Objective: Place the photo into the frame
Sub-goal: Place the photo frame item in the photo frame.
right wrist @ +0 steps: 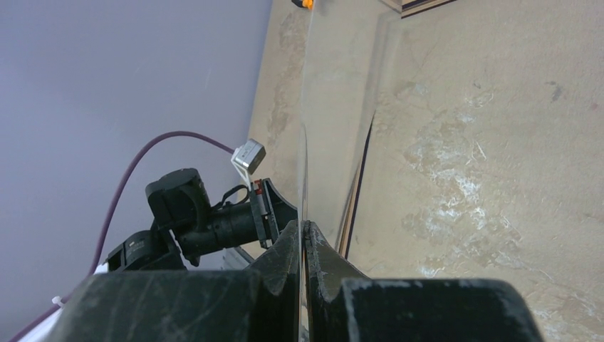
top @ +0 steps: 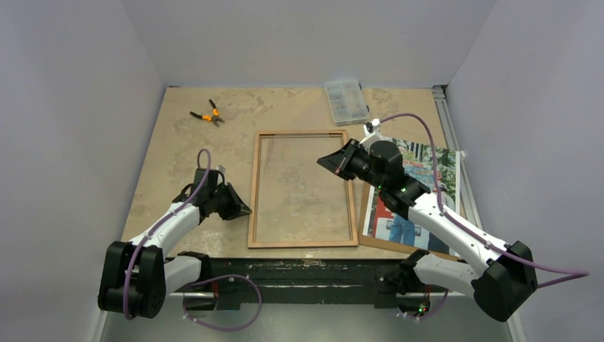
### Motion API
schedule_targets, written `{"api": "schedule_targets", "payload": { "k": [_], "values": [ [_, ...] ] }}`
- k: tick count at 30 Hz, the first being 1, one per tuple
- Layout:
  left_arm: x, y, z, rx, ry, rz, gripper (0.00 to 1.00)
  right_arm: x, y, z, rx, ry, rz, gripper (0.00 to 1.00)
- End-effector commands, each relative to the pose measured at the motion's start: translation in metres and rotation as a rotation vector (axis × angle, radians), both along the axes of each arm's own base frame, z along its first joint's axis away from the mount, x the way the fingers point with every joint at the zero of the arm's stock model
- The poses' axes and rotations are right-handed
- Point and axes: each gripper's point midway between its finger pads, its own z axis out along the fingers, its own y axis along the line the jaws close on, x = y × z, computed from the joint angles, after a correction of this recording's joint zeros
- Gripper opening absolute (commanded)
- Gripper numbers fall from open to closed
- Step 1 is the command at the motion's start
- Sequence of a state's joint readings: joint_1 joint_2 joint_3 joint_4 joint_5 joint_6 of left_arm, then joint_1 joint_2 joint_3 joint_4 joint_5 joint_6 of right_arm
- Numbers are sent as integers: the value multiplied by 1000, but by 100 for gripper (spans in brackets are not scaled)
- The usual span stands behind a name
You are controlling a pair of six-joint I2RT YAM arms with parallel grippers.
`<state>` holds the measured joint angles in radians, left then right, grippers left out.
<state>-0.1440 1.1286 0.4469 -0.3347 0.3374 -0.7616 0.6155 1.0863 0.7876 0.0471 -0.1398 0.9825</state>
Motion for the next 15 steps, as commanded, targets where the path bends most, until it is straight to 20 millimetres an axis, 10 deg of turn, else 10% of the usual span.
{"api": "schedule_targets", "payload": {
  "k": [1, 15],
  "values": [
    [-2, 13, -11, 77, 10, -6, 9, 10, 3, 50, 71, -130, -23, 0],
    [-2, 12, -10, 77, 12, -10, 8, 18, 15, 43, 93, -100, -4, 0]
  ]
}}
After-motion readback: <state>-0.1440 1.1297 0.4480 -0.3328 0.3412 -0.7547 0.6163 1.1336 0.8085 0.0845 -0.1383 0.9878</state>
